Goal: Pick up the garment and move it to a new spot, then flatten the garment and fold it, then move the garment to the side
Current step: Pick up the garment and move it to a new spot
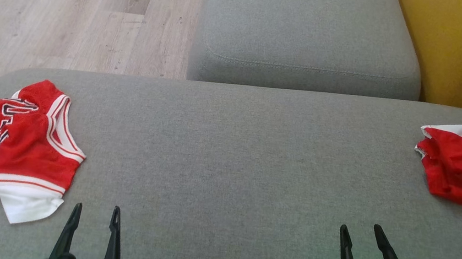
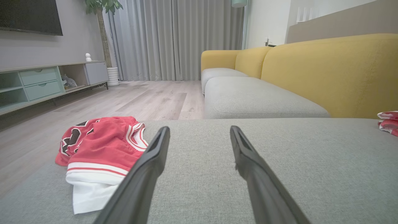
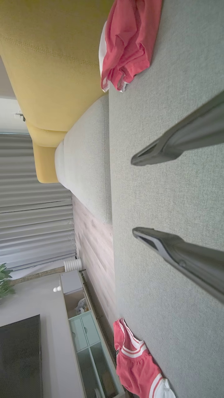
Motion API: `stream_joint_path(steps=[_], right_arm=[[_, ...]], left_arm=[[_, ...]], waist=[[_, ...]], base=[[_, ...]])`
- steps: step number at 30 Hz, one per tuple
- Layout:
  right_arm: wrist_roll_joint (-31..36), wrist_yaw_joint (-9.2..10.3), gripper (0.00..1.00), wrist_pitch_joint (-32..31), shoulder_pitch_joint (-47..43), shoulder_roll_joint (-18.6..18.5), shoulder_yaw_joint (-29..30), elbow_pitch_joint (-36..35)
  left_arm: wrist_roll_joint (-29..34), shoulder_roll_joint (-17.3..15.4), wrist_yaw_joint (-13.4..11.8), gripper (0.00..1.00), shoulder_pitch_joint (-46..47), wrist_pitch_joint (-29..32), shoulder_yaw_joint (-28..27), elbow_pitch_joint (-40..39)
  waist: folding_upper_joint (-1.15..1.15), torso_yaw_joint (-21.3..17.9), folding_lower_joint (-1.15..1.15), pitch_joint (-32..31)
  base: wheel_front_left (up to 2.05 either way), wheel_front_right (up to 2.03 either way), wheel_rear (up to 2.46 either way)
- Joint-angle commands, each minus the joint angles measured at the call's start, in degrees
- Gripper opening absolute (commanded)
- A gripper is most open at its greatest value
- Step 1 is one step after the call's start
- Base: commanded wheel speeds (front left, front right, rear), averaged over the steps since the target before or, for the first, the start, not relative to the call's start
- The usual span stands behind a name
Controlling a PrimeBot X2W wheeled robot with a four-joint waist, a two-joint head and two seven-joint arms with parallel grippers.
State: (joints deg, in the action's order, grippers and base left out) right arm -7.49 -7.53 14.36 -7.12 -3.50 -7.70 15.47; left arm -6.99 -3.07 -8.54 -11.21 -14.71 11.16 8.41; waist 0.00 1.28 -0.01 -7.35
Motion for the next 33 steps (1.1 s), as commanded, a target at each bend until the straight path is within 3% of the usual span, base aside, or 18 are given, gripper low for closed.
stream_joint_path(steps=[1,21,26,33], right_arm=[[0.51,0.04,1.00,0.63,1.83,-0.01,-1.41,-2.25],[1.66,0.04,1.00,0.63,1.06,0.34,-0.66,-2.07],[2.01,0.04,1.00,0.63,0.80,0.43,-0.88,-1.87],[1.82,0.04,1.00,0.63,1.12,0.55,-1.88,-1.68]], left_arm=[[0.49,0.19,0.20,1.00,1.60,-0.29,-1.91,-2.05],[0.42,0.19,0.16,1.00,1.69,-0.29,-1.59,-1.88],[0.67,0.19,0.01,1.00,2.12,-0.29,-1.95,-1.82],[1.17,0.19,0.03,1.00,1.49,-0.29,-3.16,-1.95]], waist=[[0.00,0.07,0.01,0.00],[0.00,0.59,0.01,0.84],[0.00,3.60,0.01,1.30],[0.00,11.98,0.01,1.69]], base=[[0.00,0.00,0.00],[0.00,0.00,0.00],[0.00,0.00,0.00],[0.00,0.00,0.00]])
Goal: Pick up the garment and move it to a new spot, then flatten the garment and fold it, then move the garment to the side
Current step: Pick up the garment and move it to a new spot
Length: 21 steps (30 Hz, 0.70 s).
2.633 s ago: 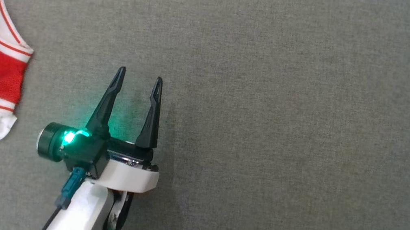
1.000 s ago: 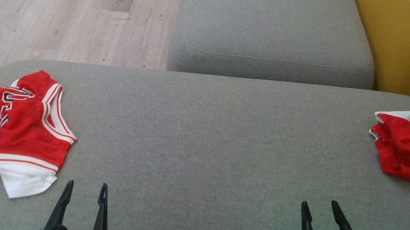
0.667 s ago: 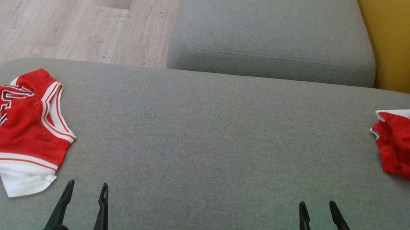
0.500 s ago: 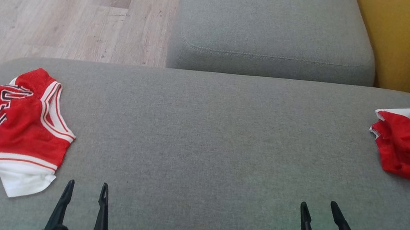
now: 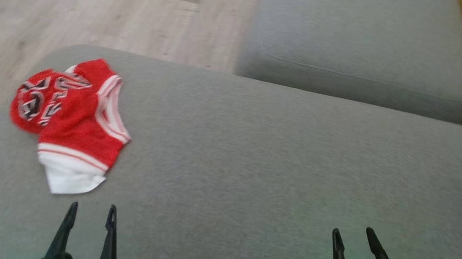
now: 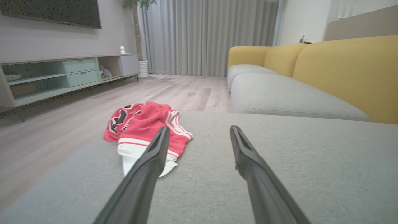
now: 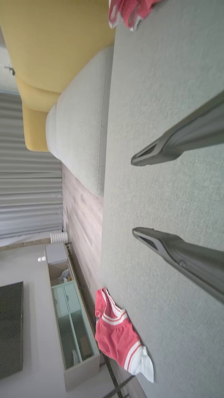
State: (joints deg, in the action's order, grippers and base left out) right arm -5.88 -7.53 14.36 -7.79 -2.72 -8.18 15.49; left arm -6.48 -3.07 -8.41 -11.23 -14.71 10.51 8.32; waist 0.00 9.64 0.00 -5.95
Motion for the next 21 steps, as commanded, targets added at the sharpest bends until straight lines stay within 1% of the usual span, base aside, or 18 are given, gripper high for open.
stream_joint_path(steps=[1,5,9,12,17,21], right_arm=[[0.21,0.04,1.00,0.63,1.93,-0.22,-1.47,-1.65],[0.05,0.04,1.00,0.63,2.55,-0.19,-1.89,-1.32],[-0.46,0.04,1.00,0.63,2.79,-0.17,-2.30,-1.09],[-0.28,0.04,1.00,0.63,2.78,-0.17,-2.35,-1.02],[1.22,0.04,1.00,0.63,3.05,-0.25,-1.86,-1.02],[2.32,0.04,1.00,0.63,3.96,-2.06,-1.13,-1.42]], left_arm=[[0.74,0.19,-0.03,1.00,1.47,-0.29,-2.71,-1.92],[1.13,0.19,0.03,1.00,0.96,-0.29,-3.50,-2.34],[1.48,0.07,0.19,1.00,0.91,-0.29,-4.82,-2.84],[1.95,-0.27,0.29,1.00,1.67,-0.29,-5.38,-3.38],[2.64,-1.29,0.18,1.00,5.53,-0.29,-7.40,-5.59],[3.35,-2.60,0.91,1.00,11.72,-0.29,-8.27,-7.61]], waist=[[0.00,4.75,0.00,0.40],[0.00,8.57,0.00,0.74],[0.00,11.33,0.00,1.41],[0.00,12.41,0.00,2.16],[0.00,13.74,0.00,5.53],[0.00,14.13,0.00,9.84]], base=[[0.00,0.00,0.00],[0.00,0.00,0.00],[0.00,0.00,0.00],[0.00,0.00,0.00],[0.00,0.00,0.00],[0.00,0.00,0.00]])
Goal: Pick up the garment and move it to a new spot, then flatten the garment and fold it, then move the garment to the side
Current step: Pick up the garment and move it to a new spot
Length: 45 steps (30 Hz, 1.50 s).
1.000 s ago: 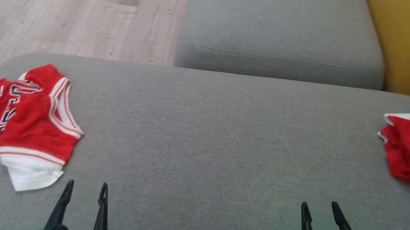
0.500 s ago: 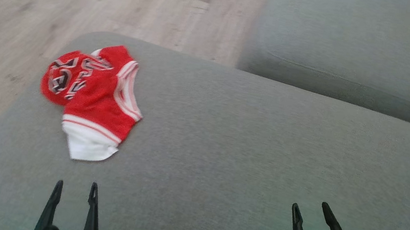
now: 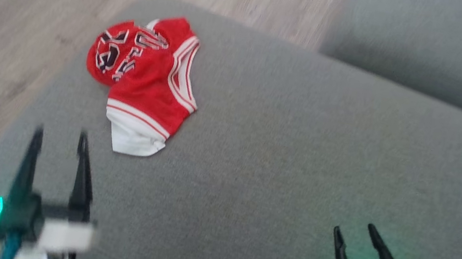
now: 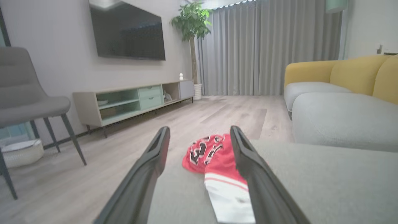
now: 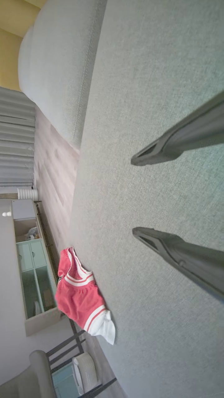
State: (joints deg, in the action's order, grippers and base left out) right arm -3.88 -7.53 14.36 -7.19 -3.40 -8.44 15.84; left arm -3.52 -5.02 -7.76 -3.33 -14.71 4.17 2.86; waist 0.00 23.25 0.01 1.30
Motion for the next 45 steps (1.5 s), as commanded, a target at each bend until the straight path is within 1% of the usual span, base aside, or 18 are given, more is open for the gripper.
stream_joint_path(steps=[1,4,6,8,10,14,18,21,23,26,27,28,33,34,37,40,45], right_arm=[[0.55,0.04,1.00,0.63,3.68,-2.01,-0.87,-1.93],[1.11,0.04,1.00,0.63,5.16,-4.41,-1.34,-2.42],[1.41,0.04,1.00,0.63,6.33,-6.37,-1.62,-2.78],[1.79,0.04,1.00,0.63,7.59,-8.62,-1.87,-3.04],[2.13,0.04,1.00,0.63,9.16,-10.95,-2.32,-3.47],[2.32,0.04,1.00,0.63,12.53,-15.48,-4.09,-4.10],[1.54,0.04,1.00,0.63,14.77,-20.22,-6.58,-4.34],[0.68,0.04,1.00,0.63,15.77,-22.63,-6.74,-4.55],[0.37,0.04,1.00,0.63,16.15,-23.14,-6.84,-4.76],[0.15,0.04,1.00,0.63,16.55,-22.77,-6.95,-5.19],[0.14,0.04,1.00,0.63,16.52,-22.46,-6.89,-5.28],[0.18,0.04,1.00,0.63,16.48,-22.18,-6.96,-5.28],[0.24,0.04,1.00,0.63,16.91,-19.80,-7.12,-4.93],[0.24,0.04,1.00,0.63,16.91,-19.80,-7.12,-4.93],[-0.02,0.04,1.00,0.63,16.99,-17.37,-7.17,-4.35],[-0.29,0.04,1.00,0.63,16.26,-14.84,-7.61,-3.59],[-0.43,0.04,1.00,0.63,14.20,-11.78,-8.32,-2.92]], left_arm=[[0.55,-1.36,0.87,1.00,5.98,-0.29,-2.03,-2.08],[1.17,-3.73,2.80,1.00,13.87,-0.29,-2.12,-0.66],[0.71,-4.87,4.86,1.00,19.95,0.15,-1.61,3.35],[0.13,-5.66,7.50,1.00,27.19,2.44,-0.44,8.90],[0.49,-6.69,9.62,1.00,34.64,5.31,0.81,15.33],[-1.48,-7.08,12.68,1.00,47.10,11.16,1.71,29.47],[-2.84,-8.54,13.87,1.00,55.52,16.57,1.93,43.04],[-5.20,-8.25,14.61,1.00,58.90,20.43,1.78,51.91],[-6.48,-8.46,14.89,1.00,59.71,22.46,1.81,56.64],[-6.15,-9.65,15.03,1.00,59.38,23.16,3.06,61.69],[-6.01,-10.23,15.04,0.67,59.33,22.19,3.28,62.54],[-5.70,-10.95,14.78,0.00,59.39,20.50,3.46,62.99],[-4.69,-13.64,14.41,0.00,61.53,11.11,4.29,62.72],[-4.69,-13.64,14.41,0.00,61.53,11.11,4.29,62.72],[-3.17,-15.76,14.56,0.00,63.86,7.11,5.81,61.66],[-2.90,-17.62,14.78,0.00,66.72,5.14,6.47,60.33],[-3.70,-19.87,15.17,0.00,71.03,5.04,8.26,55.83]], waist=[[0.00,0.58,-0.01,3.74],[0.00,0.48,-0.01,7.34],[0.00,0.48,-0.01,9.91],[0.00,0.50,-0.01,12.44],[0.00,0.10,-0.01,15.36],[0.00,-1.55,-0.01,20.57],[0.00,-3.18,-0.01,24.78],[0.00,-4.08,-0.01,26.91],[0.00,-4.93,-0.01,27.65],[0.00,-6.08,-0.01,28.13],[0.00,-6.35,-0.01,28.12],[0.00,-6.63,-0.01,28.01],[0.00,-8.20,-0.01,25.32],[0.00,-8.20,-0.01,25.32],[0.00,-10.08,-0.01,21.22],[0.00,-12.77,-0.01,16.31],[0.00,-18.68,-0.01,9.62]], base=[[0.00,0.00,0.00],[0.00,0.00,0.00],[0.00,0.00,0.00],[0.00,0.00,0.00],[0.00,0.00,0.00],[0.00,0.00,0.00],[0.00,0.00,0.00],[0.00,0.00,0.00],[0.00,0.00,0.00],[0.00,0.00,0.00],[0.00,0.00,0.00],[0.00,0.00,0.00],[0.00,0.00,0.00],[0.00,0.00,0.00],[0.00,0.00,0.00],[0.00,0.00,0.00],[0.00,0.00,0.00]])
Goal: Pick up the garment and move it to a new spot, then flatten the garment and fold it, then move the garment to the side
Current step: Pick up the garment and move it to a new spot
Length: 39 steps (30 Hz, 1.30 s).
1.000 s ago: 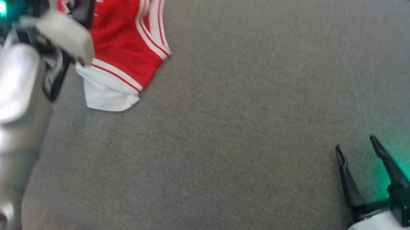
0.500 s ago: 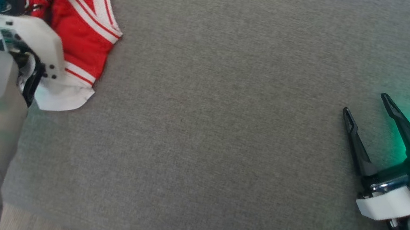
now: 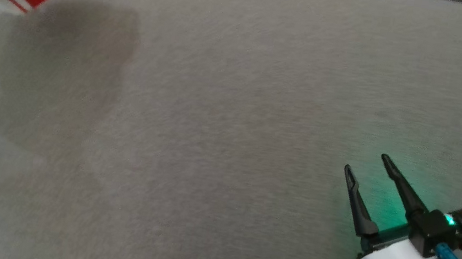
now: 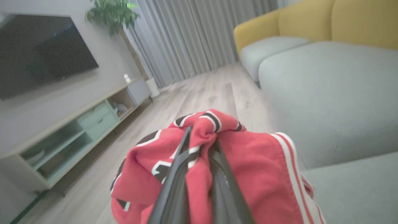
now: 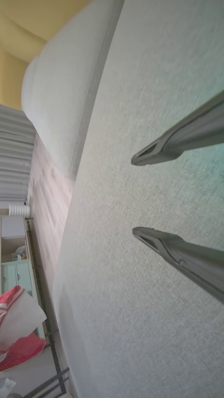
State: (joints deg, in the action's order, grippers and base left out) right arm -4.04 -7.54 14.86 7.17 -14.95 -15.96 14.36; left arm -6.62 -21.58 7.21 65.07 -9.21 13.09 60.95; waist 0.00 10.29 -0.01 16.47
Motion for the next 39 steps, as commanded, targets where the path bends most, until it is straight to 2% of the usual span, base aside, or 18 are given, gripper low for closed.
stream_joint_path(steps=[1,5,8,14,19,24,25,26,30,31,32,35,39], right_arm=[[-0.28,0.05,1.00,0.14,-0.57,0.29,-0.72,-1.56],[-0.12,0.05,1.00,0.14,-2.36,1.87,0.20,-2.50],[0.14,0.05,1.00,0.14,-3.01,2.98,0.59,-3.49],[0.37,0.05,1.00,0.14,-3.07,5.29,0.76,-4.89],[0.15,0.05,1.00,0.14,-1.22,7.71,0.21,-5.90],[0.13,0.05,1.00,0.14,0.17,9.29,-0.67,-6.11],[0.12,0.05,1.00,0.14,0.42,9.51,-0.87,-6.14],[0.16,0.05,1.00,0.14,0.56,9.72,-0.98,-6.18],[0.36,0.05,1.00,0.14,0.15,10.45,-0.40,-6.53],[0.42,0.05,1.00,0.14,-0.70,10.63,0.18,-6.55],[0.42,0.05,1.00,0.14,-0.70,10.63,0.18,-6.55],[0.49,0.05,1.00,0.14,-2.17,10.78,0.34,-5.74],[0.21,0.05,1.00,0.14,-4.33,10.84,-0.41,-3.66]], left_arm=[[-1.07,-3.34,0.22,0.00,3.16,-0.23,0.24,-3.70],[-6.46,-2.46,0.25,0.00,3.76,2.44,6.99,-12.31],[-10.72,-4.10,0.26,0.00,3.66,5.46,11.74,-19.83],[-18.85,-4.68,0.26,0.00,0.15,10.07,15.68,-29.52],[-20.74,-2.53,0.27,0.00,-8.35,8.70,18.90,-29.52],[-18.51,-0.75,-1.15,0.00,-16.39,3.61,22.55,-21.59],[-17.83,-0.32,-2.02,0.64,-17.62,1.80,23.03,-19.76],[-17.47,0.23,-2.74,1.00,-18.72,-0.32,23.25,-18.13],[-16.96,3.22,-6.22,1.00,-22.57,-5.32,22.36,-15.29],[-15.32,4.48,-9.16,1.00,-24.83,-5.70,21.14,-18.68],[-15.32,4.48,-9.16,1.00,-24.83,-5.70,21.14,-18.68],[-13.83,6.62,-12.91,1.00,-32.06,-5.75,16.31,-28.44],[-11.33,9.84,-14.90,1.00,-44.67,-5.77,11.32,-38.13]], waist=[[0.00,-7.11,0.01,-6.67],[0.00,-12.08,0.01,-9.29],[0.00,-15.97,0.01,-9.77],[0.00,-22.79,0.01,-8.12],[0.00,-28.84,0.01,-3.53],[0.00,-32.33,0.01,-0.04],[0.00,-32.77,0.01,0.31],[0.00,-33.06,0.01,0.52],[0.00,-31.95,0.01,-0.31],[0.00,-29.90,0.01,-1.84],[0.00,-29.90,0.01,-1.84],[0.00,-26.33,0.01,-5.10],[0.00,-21.27,0.01,-10.76]], base=[[0.00,0.00,0.00],[0.00,0.00,0.00],[0.00,0.00,0.00],[0.00,0.00,0.00],[0.00,0.00,0.00],[0.00,0.00,0.00],[0.00,0.00,0.00],[0.00,0.00,0.00],[0.00,0.00,0.00],[0.00,0.00,0.00],[0.00,0.00,0.00],[0.00,0.00,0.00],[0.00,0.00,0.00]])
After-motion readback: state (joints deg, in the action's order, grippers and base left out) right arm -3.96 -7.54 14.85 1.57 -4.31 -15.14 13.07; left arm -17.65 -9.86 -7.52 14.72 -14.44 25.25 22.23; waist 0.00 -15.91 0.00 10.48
